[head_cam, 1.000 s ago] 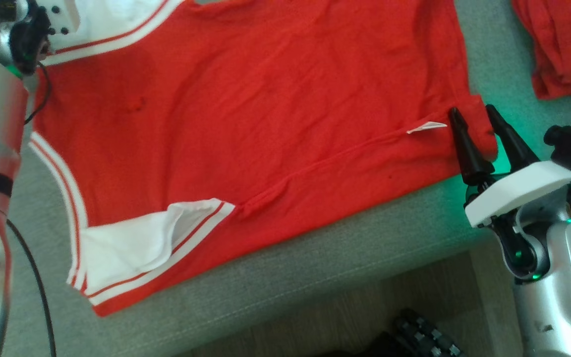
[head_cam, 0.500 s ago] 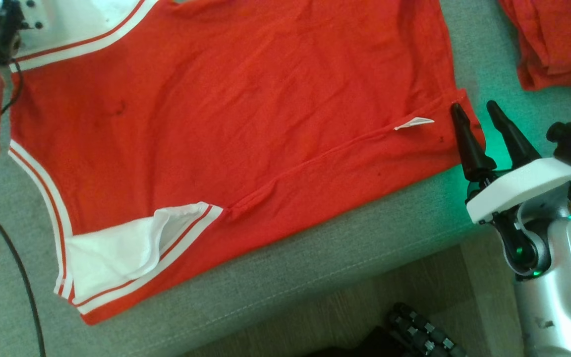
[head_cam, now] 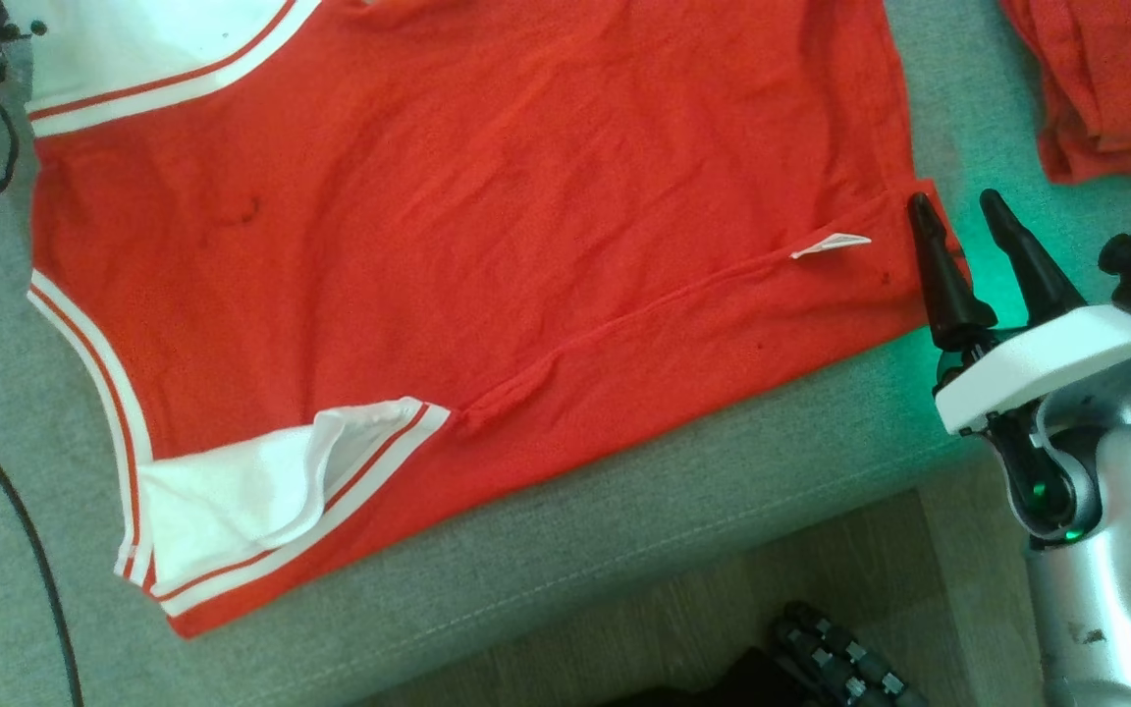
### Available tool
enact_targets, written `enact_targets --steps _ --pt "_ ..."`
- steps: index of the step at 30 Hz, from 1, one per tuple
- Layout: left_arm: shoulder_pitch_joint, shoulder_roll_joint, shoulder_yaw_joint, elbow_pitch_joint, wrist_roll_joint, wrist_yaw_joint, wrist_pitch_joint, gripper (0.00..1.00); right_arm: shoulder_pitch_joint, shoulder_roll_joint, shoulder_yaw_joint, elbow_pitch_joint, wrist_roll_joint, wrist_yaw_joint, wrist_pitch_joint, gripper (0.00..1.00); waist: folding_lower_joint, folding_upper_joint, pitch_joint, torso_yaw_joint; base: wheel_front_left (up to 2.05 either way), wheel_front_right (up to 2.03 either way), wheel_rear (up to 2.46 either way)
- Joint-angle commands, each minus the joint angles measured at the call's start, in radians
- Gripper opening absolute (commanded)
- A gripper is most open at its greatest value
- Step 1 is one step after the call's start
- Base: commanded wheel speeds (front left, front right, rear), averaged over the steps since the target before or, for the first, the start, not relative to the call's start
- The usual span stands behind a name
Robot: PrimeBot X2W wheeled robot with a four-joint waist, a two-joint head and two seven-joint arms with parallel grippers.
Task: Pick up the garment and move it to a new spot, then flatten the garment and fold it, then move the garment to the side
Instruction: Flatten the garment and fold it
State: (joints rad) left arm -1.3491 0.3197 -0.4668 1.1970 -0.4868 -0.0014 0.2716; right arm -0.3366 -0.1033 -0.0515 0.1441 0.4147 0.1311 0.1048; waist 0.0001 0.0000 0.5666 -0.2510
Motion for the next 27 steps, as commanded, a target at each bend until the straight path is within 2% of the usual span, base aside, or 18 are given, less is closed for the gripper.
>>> enact_targets --steps 1,7,9,10,11,14,15,16,27 --pt "-0.043 0.042 0.021 -0.017 -0.009 -0.008 0.007 0.96 0.004 -0.010 0.011 -0.038 -0.003 0.000 -0.008 1.00 -0.0001 0.0000 0.002 0.000 0.00 0.00 0.00" --pt "-0.037 0.028 0.022 0.003 -0.028 -0.038 0.023 0.88 -0.002 -0.008 0.008 -0.042 -0.003 0.000 -0.007 1.00 -0.0001 0.0000 0.014 0.001 0.00 0.00 0.00" --pt "-0.035 0.024 0.015 0.011 -0.028 -0.046 0.034 0.75 -0.005 -0.009 0.007 -0.042 -0.004 0.000 -0.007 1.00 -0.0001 0.0000 0.015 0.002 0.00 0.00 0.00" --pt "-0.033 0.023 0.014 0.017 -0.031 -0.050 0.043 0.43 -0.006 -0.009 0.007 -0.041 -0.004 0.000 -0.006 1.00 -0.0001 0.0000 0.015 0.001 0.00 0.00 0.00" --pt "-0.031 0.021 0.014 0.023 -0.035 -0.056 0.055 0.36 -0.007 -0.009 0.006 -0.041 -0.005 0.000 -0.005 1.00 -0.0001 0.0000 0.013 0.001 0.00 0.00 0.00" --pt "-0.023 0.010 0.010 0.034 -0.049 -0.080 0.096 0.31 -0.011 -0.011 0.001 -0.040 -0.007 0.000 -0.002 1.00 -0.0001 0.0000 0.006 0.003 0.00 0.00 0.00" --pt "-0.021 0.007 0.010 0.035 -0.053 -0.085 0.102 0.13 -0.012 -0.011 0.000 -0.040 -0.008 0.000 -0.001 1.00 -0.0001 0.0000 0.004 0.004 0.00 0.00 0.00" --pt "-0.018 0.005 0.008 0.037 -0.057 -0.092 0.109 0.00 -0.015 -0.011 -0.001 -0.041 -0.009 0.000 0.000 1.00 -0.0001 0.0000 0.001 0.005 0.00 0.00 0.00" --pt "-0.022 -0.005 0.004 -0.013 -0.069 -0.112 -0.046 0.00 -0.137 -0.004 0.034 0.008 0.002 0.000 0.039 1.00 -0.0001 0.0000 -0.054 0.033 0.00 0.00 0.00"
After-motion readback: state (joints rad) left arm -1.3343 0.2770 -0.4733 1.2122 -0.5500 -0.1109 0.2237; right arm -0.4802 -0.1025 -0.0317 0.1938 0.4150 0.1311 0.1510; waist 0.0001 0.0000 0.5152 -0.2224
